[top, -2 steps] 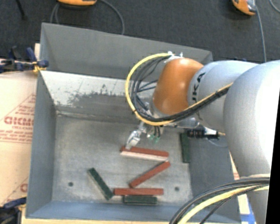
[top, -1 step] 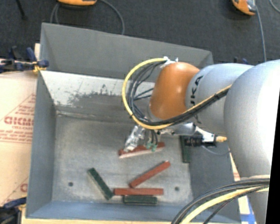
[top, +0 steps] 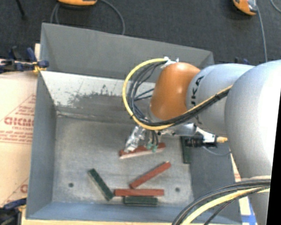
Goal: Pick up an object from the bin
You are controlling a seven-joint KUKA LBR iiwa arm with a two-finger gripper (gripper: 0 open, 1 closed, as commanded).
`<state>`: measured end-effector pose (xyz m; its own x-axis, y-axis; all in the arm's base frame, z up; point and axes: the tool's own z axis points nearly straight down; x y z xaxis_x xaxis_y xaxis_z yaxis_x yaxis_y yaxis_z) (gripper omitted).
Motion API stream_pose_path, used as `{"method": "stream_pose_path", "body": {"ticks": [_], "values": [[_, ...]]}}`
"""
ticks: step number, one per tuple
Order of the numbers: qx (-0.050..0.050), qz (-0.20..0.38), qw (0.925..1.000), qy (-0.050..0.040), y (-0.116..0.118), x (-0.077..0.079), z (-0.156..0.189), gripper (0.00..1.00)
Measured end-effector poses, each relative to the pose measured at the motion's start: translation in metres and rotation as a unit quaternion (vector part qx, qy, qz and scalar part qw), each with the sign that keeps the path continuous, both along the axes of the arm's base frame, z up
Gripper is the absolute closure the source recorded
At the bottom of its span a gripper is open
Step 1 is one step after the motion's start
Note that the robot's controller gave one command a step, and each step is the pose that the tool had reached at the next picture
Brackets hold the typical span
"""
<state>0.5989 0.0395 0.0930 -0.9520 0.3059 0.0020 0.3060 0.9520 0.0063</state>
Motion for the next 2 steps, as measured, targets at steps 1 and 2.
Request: {"method": "stream_pose_path", "body": {"ticks": [1,2], "values": [[-0.004,0.028,0.9996,-0.0007,-0.011,-0.007,0.035,1.00],[-0.004,0.167,0.9860,-0.0033,0.017,-0.001,0.191,1.00]]}}
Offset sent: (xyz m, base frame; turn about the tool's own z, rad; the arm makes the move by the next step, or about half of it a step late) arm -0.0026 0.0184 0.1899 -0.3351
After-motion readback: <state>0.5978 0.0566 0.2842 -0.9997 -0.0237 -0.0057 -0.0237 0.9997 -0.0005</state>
